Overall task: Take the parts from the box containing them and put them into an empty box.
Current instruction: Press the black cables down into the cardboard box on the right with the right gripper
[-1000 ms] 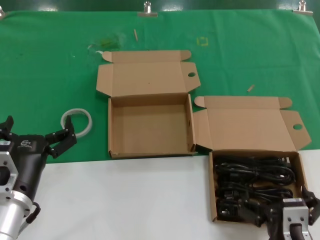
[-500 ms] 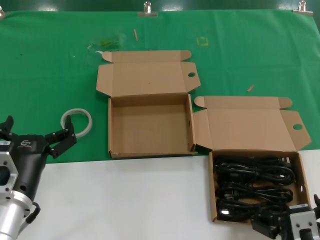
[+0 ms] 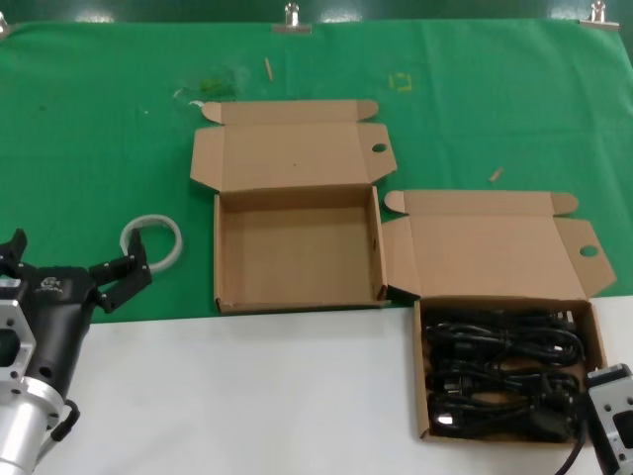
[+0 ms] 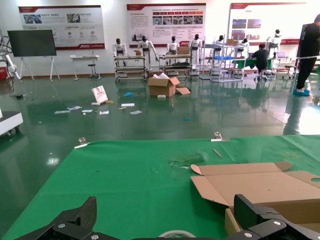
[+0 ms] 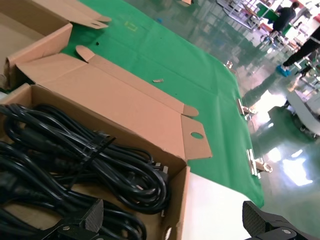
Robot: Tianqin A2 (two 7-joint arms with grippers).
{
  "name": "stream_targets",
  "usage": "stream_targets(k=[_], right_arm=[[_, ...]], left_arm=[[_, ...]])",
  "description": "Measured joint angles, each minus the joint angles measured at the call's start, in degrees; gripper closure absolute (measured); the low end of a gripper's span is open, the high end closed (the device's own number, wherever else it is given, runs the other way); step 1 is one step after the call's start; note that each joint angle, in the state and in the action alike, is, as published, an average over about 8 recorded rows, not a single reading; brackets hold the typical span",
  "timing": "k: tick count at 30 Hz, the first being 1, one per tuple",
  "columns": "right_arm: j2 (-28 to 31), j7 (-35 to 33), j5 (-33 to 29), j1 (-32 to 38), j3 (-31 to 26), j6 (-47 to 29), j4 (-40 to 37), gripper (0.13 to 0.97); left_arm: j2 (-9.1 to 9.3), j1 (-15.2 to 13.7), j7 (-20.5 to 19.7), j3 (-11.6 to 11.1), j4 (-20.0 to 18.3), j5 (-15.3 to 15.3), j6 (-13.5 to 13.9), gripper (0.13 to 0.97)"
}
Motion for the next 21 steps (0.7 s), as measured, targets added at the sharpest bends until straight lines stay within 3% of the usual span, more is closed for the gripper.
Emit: stream_targets(k=[8,21], right_arm=[[0.0,-5.2,0.8,4.5,-0.6,0.2,-3.8,0.129],[0.0,-7.2,0.9,13.0,-5.2,-0.7,-12.7,0.129]], left_arm=[[0.00,0.0,0.0,0.0,0.0,0.0,0.0,0.132],[0.00,0.0,0.0,0.0,0.0,0.0,0.0,0.132]])
